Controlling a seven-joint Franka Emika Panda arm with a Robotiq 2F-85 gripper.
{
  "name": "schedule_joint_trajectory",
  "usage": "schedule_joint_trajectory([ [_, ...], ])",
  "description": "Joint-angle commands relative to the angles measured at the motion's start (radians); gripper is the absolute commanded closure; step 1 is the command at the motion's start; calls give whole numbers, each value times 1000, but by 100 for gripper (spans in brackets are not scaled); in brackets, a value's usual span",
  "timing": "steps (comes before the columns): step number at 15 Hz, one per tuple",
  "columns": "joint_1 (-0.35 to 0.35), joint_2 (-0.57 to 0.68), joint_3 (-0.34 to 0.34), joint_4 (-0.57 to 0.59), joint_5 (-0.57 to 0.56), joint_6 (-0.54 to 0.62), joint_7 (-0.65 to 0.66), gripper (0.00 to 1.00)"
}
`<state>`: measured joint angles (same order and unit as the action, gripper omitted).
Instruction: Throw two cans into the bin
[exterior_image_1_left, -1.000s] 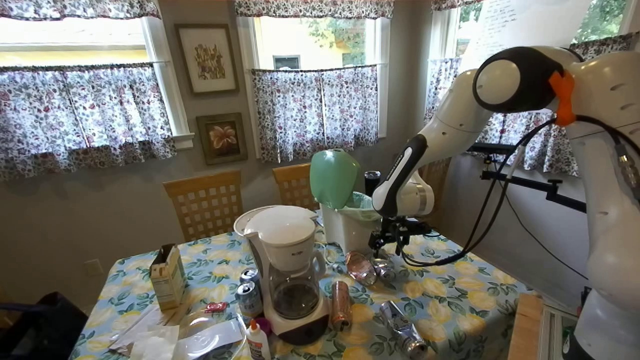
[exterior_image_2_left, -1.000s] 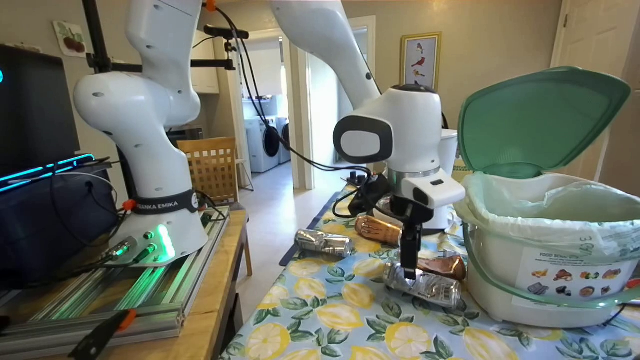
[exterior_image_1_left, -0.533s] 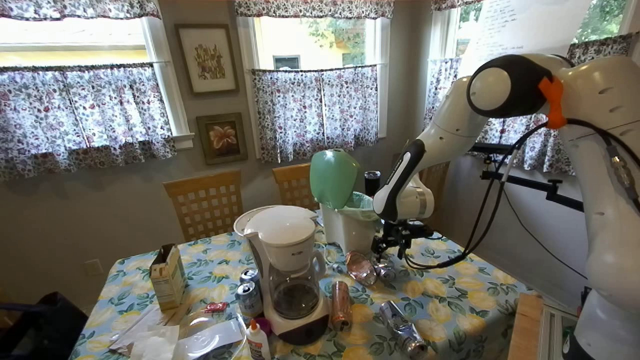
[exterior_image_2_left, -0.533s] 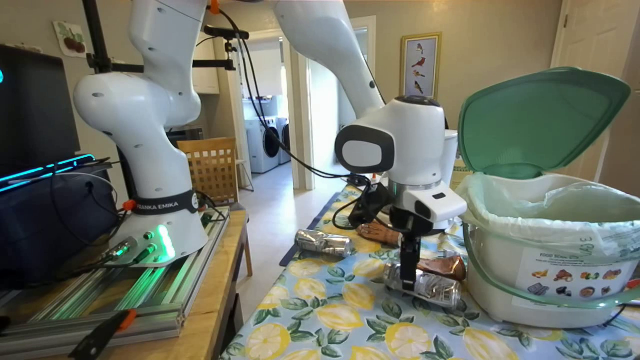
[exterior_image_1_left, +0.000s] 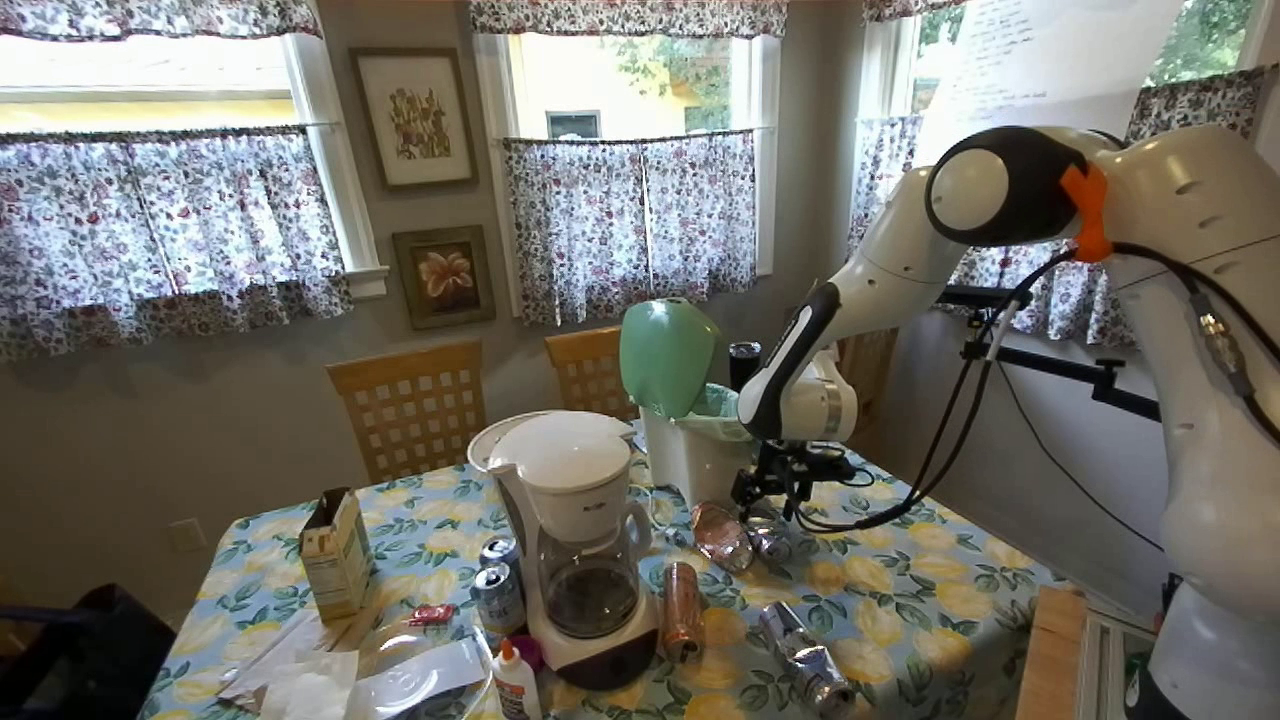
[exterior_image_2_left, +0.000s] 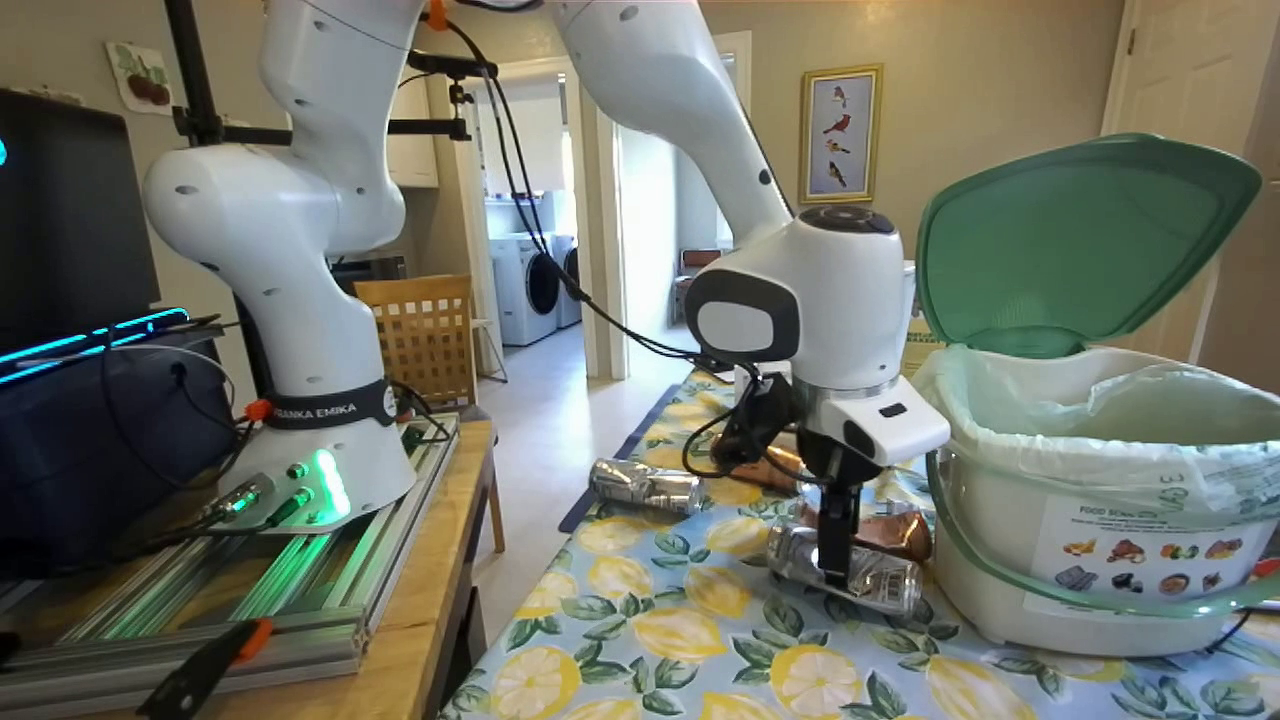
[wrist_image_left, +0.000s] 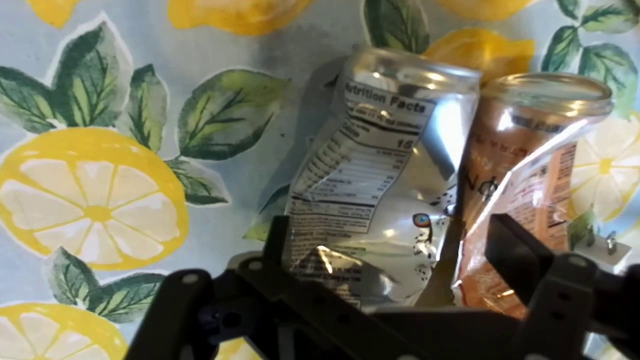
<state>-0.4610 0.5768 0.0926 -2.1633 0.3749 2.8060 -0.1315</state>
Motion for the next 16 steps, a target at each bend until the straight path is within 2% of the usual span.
schedule_joint_trajectory([
  [1, -54, 39, 55, 39, 80, 6, -55, 0],
  [16, -52, 101, 57, 112, 75, -4, -45, 0],
])
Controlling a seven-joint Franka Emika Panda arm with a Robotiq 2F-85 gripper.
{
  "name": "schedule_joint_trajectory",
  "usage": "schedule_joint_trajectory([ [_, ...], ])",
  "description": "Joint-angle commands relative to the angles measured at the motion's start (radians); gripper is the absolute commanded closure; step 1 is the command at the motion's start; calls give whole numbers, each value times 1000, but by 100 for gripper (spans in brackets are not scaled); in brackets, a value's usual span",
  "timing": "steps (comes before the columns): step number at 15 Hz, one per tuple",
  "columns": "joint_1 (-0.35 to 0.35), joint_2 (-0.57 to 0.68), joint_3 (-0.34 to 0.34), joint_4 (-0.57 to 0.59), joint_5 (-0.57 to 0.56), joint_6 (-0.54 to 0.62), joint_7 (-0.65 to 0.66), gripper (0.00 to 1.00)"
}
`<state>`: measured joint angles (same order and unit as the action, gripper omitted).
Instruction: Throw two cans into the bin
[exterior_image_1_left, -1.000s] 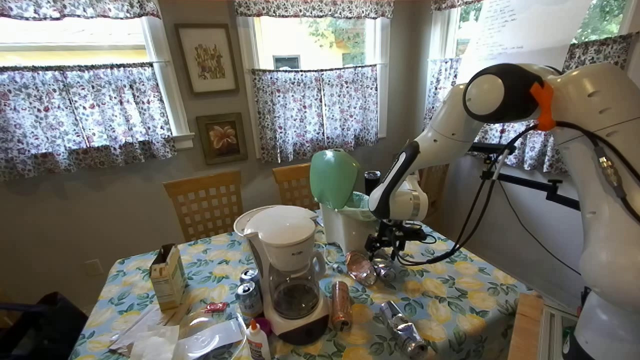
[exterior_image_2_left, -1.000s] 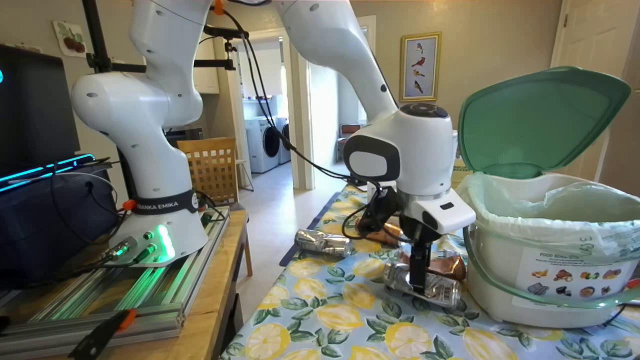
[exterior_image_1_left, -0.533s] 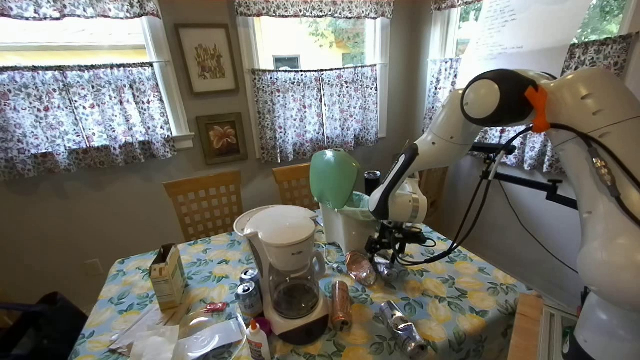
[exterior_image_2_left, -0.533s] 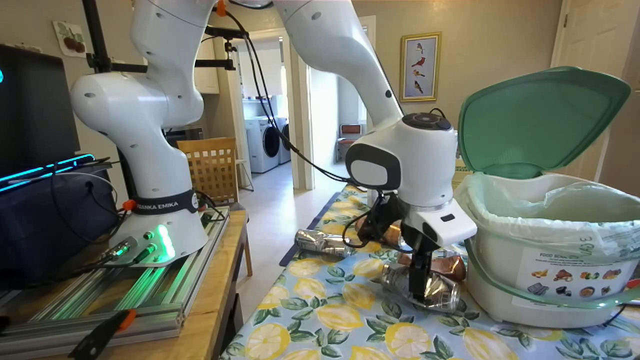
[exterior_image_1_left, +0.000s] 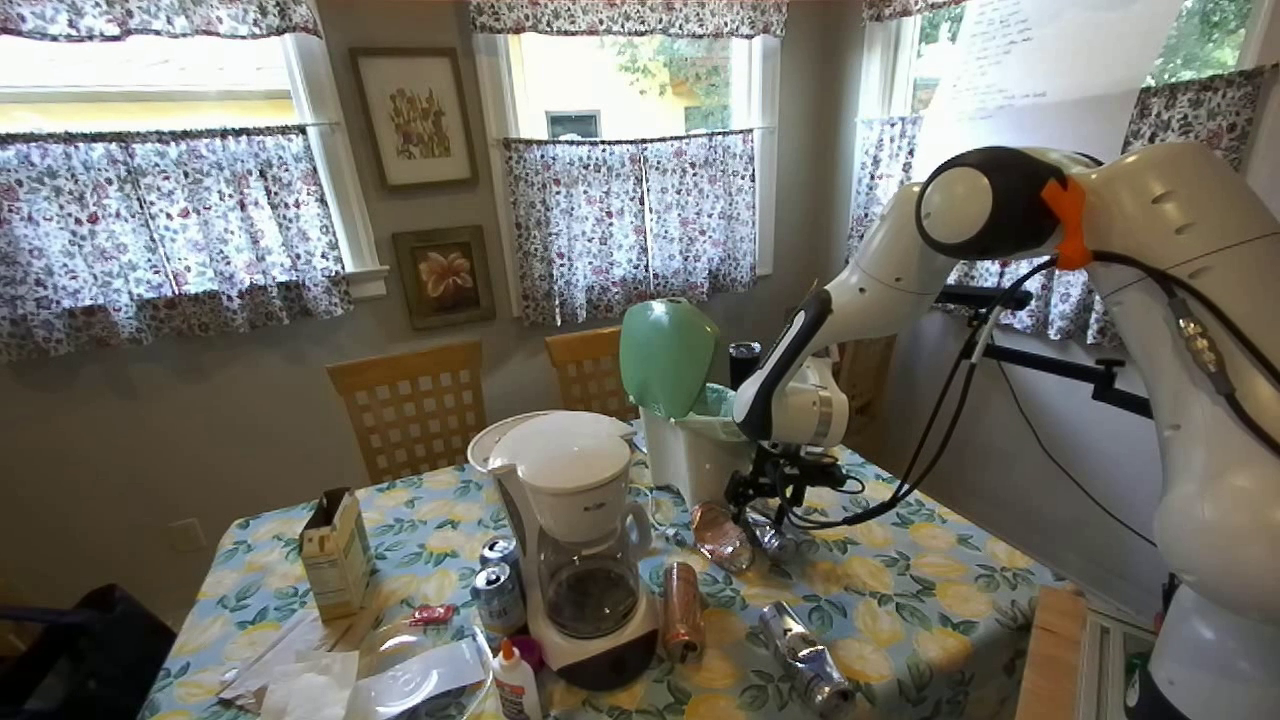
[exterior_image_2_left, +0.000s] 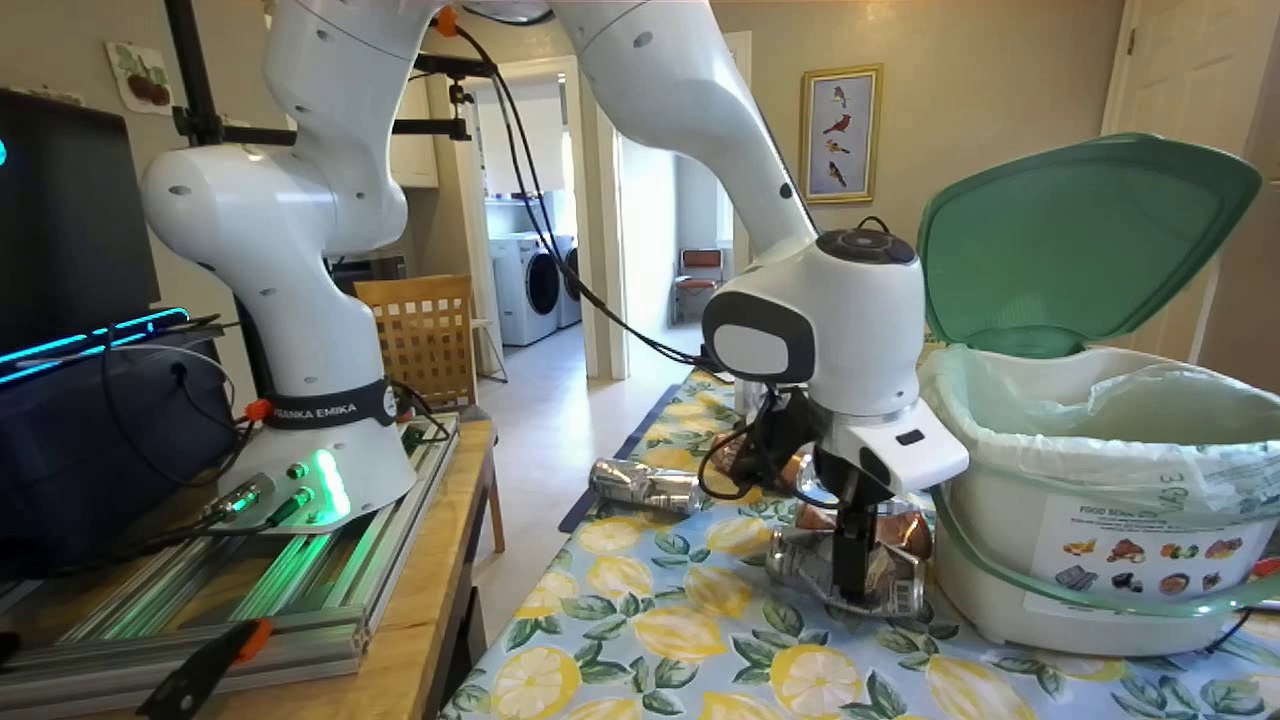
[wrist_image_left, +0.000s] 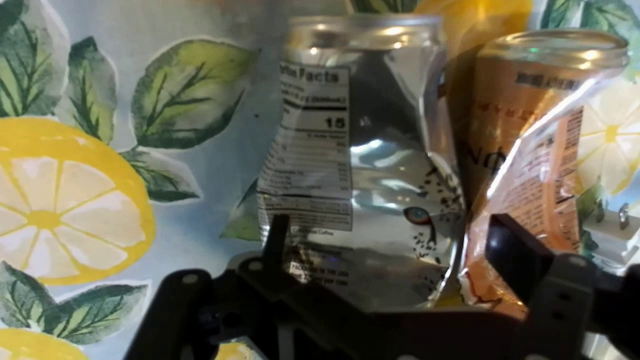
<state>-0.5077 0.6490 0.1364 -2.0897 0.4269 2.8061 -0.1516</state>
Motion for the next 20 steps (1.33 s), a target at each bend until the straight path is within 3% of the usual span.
schedule_joint_trajectory([
  [1, -2, 32, 13, 46, 22, -8, -21, 0],
  [20, 95, 78, -11, 142, -22, -64, 9, 0],
])
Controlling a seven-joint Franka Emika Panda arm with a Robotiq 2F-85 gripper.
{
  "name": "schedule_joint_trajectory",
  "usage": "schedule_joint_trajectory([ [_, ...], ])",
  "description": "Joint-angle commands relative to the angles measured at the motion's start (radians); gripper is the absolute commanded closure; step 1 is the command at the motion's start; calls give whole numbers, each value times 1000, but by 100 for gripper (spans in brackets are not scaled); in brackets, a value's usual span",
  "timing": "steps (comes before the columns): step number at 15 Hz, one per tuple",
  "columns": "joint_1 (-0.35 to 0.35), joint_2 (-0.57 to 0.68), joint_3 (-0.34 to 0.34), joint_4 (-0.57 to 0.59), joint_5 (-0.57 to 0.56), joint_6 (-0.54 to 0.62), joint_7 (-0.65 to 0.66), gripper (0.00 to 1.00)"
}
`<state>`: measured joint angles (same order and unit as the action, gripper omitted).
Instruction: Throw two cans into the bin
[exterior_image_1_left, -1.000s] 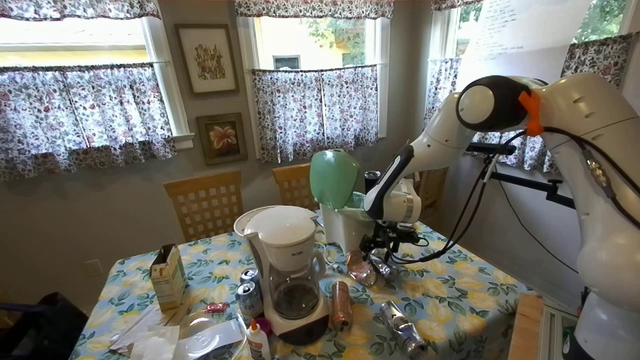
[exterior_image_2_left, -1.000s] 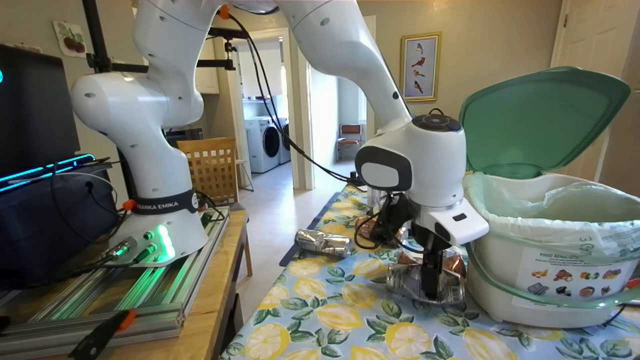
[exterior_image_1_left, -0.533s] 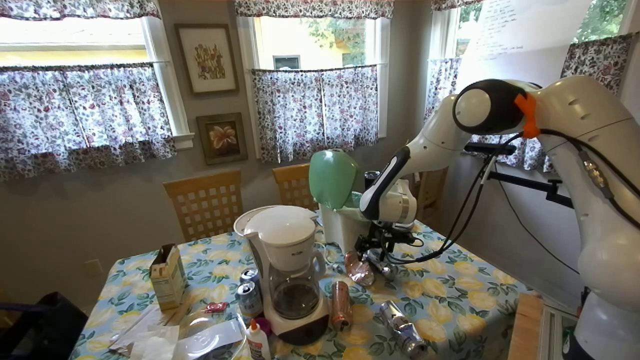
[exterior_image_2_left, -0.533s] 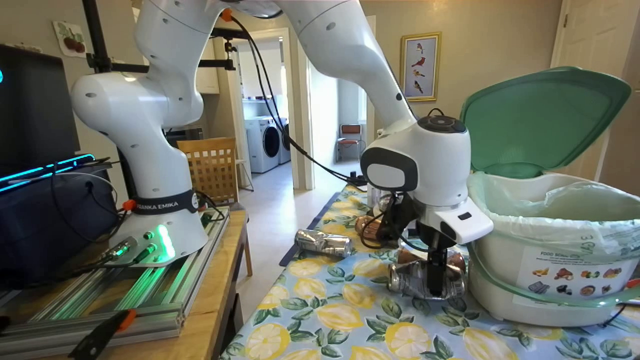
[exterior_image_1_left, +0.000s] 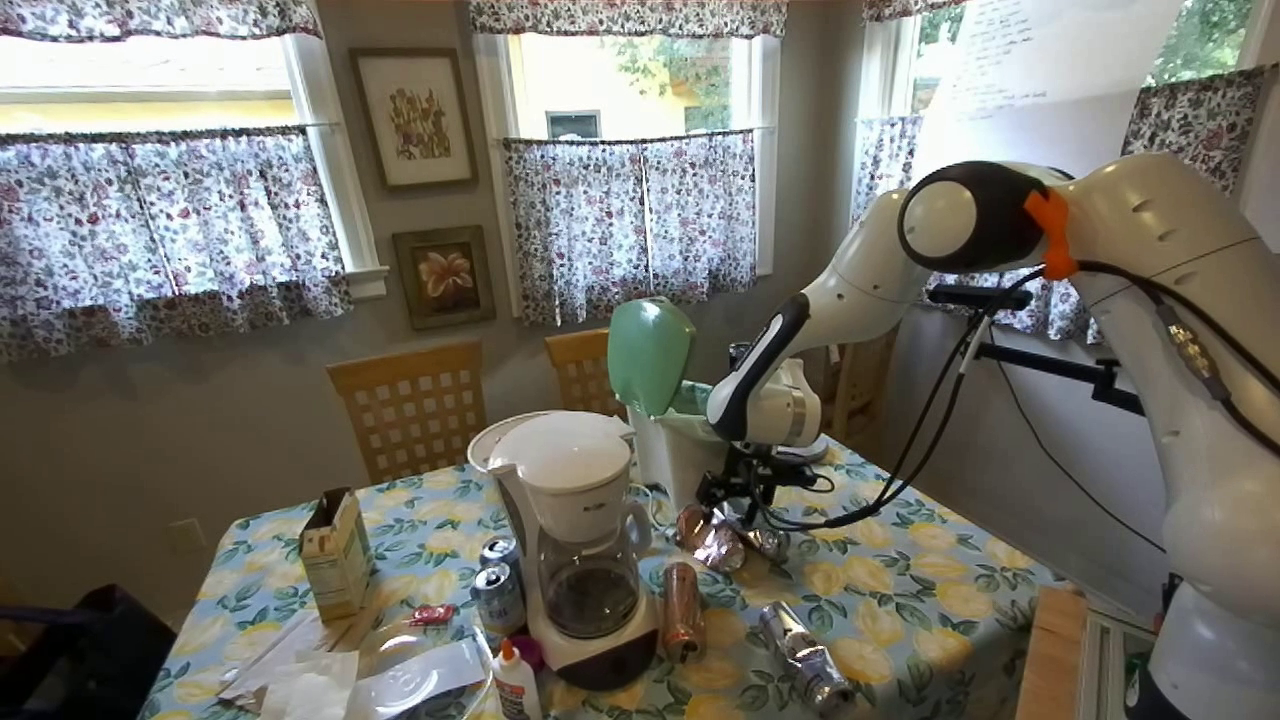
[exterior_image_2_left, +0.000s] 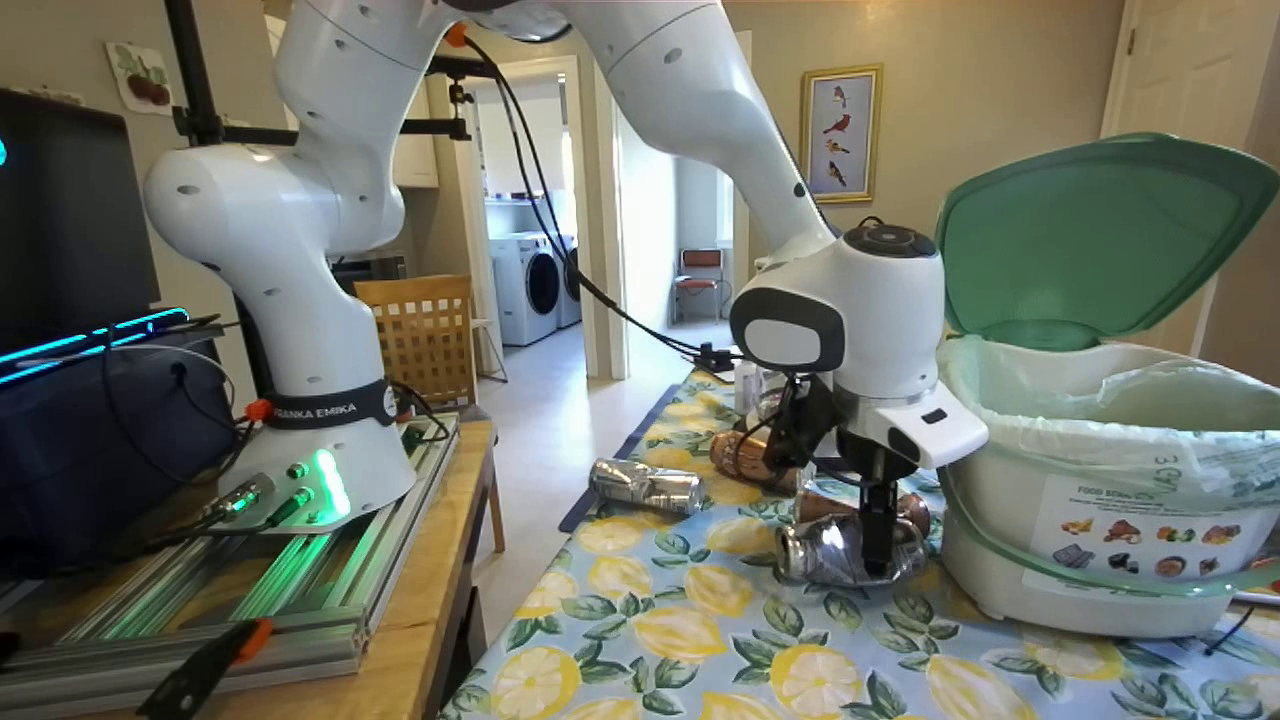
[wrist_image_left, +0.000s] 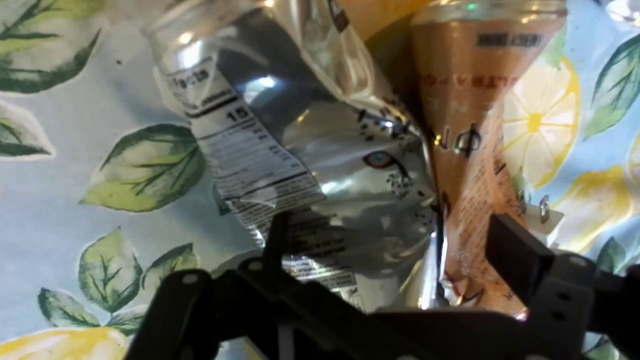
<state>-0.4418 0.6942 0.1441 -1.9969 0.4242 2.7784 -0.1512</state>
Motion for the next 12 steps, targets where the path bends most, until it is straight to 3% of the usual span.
schedule_joint_trajectory([
  [1, 34, 35, -21, 51, -20, -41, 9, 0],
  [8, 54, 45, -40, 66, -24, -73, 10, 1],
  [9, 56, 46, -43, 68, -24, -77, 10, 26],
  [11, 62, 47, -49, 70, -25, -81, 11, 29],
  [12, 63, 47, -50, 72, -25, -83, 12, 36],
])
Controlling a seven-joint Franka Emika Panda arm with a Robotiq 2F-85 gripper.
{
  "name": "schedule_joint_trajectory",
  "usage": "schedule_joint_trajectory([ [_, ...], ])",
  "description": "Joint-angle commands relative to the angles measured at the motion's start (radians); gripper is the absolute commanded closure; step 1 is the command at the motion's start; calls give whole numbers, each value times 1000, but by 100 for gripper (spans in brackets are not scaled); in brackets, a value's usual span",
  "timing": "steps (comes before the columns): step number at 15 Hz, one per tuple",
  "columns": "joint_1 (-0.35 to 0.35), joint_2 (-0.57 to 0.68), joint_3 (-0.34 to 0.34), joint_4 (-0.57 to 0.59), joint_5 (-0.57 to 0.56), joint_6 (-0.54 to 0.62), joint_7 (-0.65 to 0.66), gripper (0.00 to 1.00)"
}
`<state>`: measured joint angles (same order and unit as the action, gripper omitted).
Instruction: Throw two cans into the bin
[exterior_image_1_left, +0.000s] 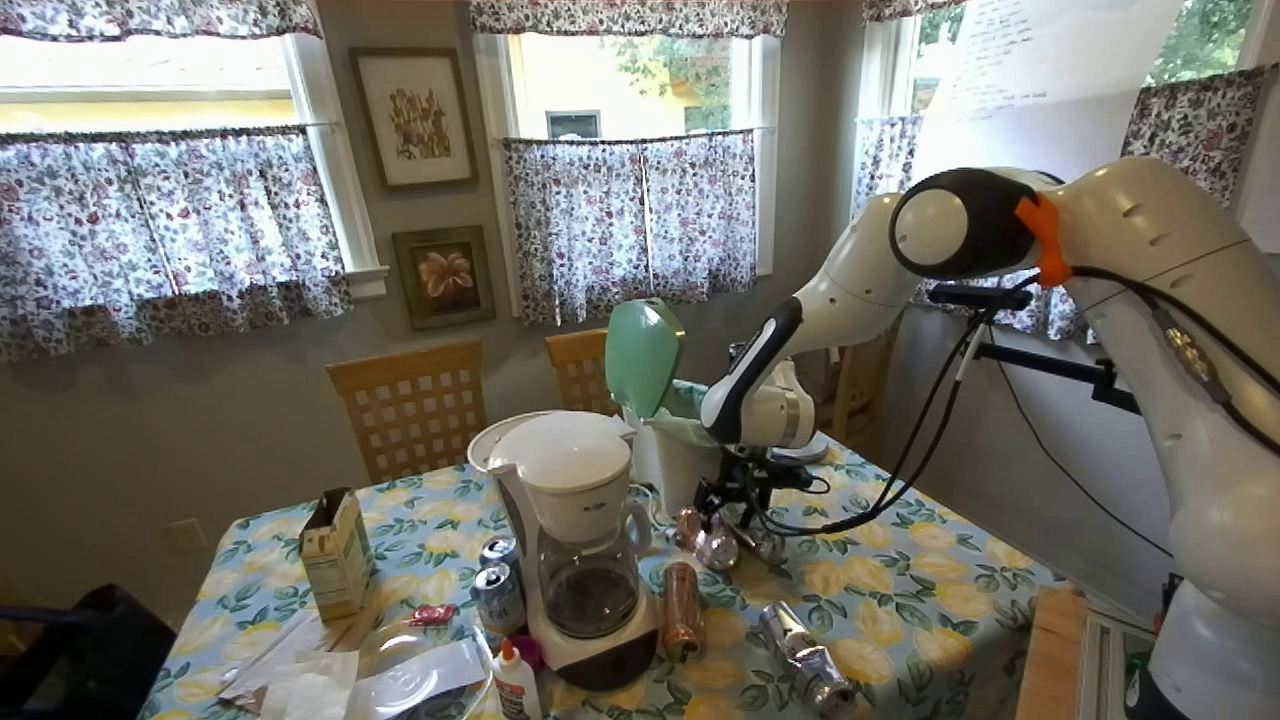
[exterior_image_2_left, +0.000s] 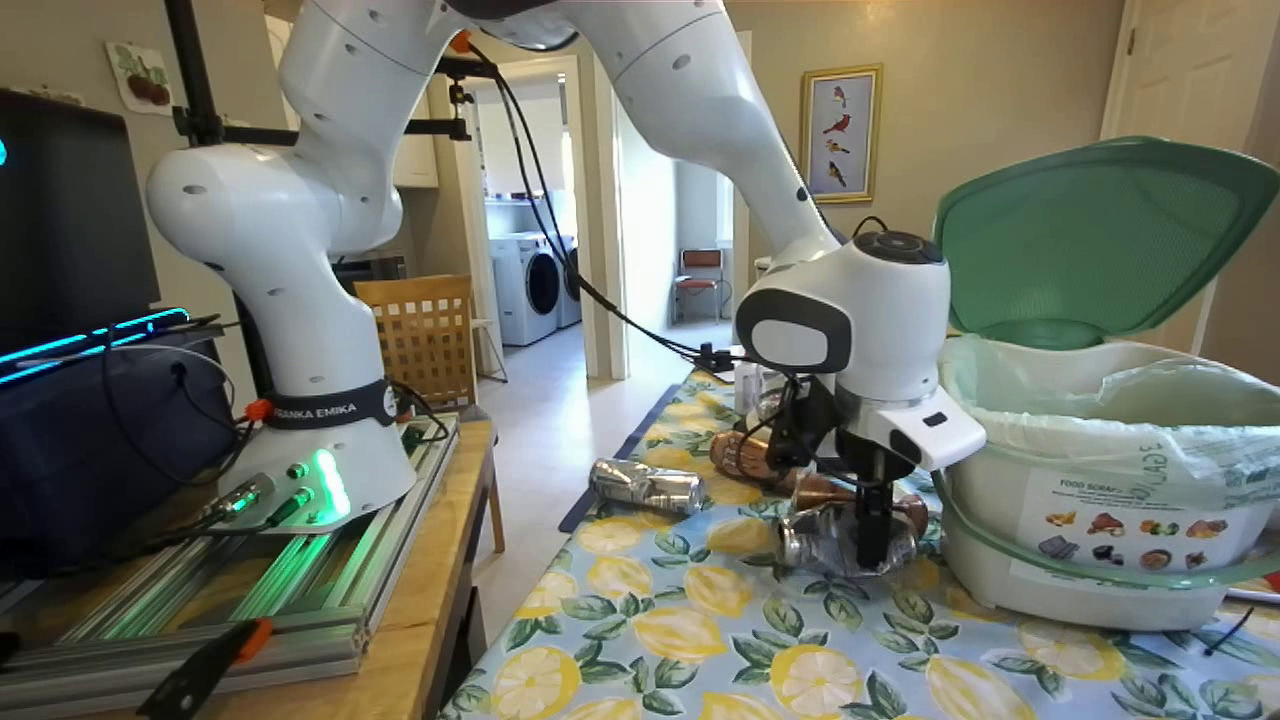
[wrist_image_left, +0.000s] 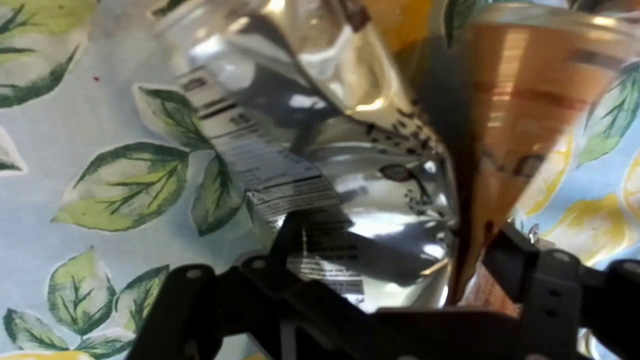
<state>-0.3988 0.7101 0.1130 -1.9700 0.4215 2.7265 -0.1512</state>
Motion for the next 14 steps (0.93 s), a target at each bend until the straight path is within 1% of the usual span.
schedule_joint_trajectory([
  [1, 21, 30, -20, 49, -23, -32, 12, 43],
  [2, 23, 29, -20, 55, -22, -38, 12, 47],
  [6, 30, 33, -27, 66, -21, -51, 12, 77],
  [7, 32, 32, -27, 67, -20, -55, 13, 82],
  [8, 33, 32, -28, 69, -20, -56, 13, 82],
  [10, 41, 27, -31, 71, -20, -73, 16, 89],
  [12, 59, 9, -39, 63, -19, -98, 37, 99],
  [13, 73, -3, -50, 54, -20, -104, 61, 100],
  [14, 84, -8, -62, 50, -20, -104, 85, 96],
])
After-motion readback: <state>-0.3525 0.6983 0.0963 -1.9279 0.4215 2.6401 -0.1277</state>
